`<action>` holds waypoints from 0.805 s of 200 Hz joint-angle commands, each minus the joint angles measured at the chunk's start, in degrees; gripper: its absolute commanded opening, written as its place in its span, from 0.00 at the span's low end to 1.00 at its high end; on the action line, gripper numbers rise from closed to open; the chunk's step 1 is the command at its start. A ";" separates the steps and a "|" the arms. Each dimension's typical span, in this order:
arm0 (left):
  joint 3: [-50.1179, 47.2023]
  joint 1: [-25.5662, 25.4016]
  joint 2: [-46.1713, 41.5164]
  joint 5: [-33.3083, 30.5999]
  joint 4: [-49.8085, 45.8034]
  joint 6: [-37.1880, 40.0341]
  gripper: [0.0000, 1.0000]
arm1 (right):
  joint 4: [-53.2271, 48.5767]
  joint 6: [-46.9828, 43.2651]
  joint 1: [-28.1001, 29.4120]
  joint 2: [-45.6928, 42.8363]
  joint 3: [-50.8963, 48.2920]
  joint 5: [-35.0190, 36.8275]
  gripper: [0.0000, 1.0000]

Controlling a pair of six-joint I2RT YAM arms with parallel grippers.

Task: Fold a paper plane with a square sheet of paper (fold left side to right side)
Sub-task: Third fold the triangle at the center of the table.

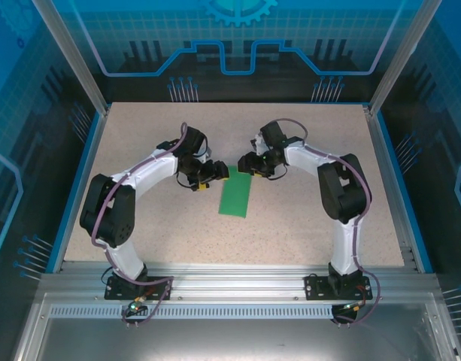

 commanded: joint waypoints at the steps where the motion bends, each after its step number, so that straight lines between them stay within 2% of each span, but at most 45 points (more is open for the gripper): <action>1: -0.42 0.36 2.21 2.56 2.22 -0.67 0.80 | -0.43 0.00 0.64 2.19 3.00 -1.61 0.59; 55: -1.22 0.37 5.01 4.48 3.67 -0.76 0.80 | -3.13 -1.63 0.55 5.12 3.03 1.82 0.59; 161: 0.59 -0.83 11.16 7.23 4.25 -1.20 0.74 | -3.52 -3.32 0.22 6.27 2.09 1.08 0.58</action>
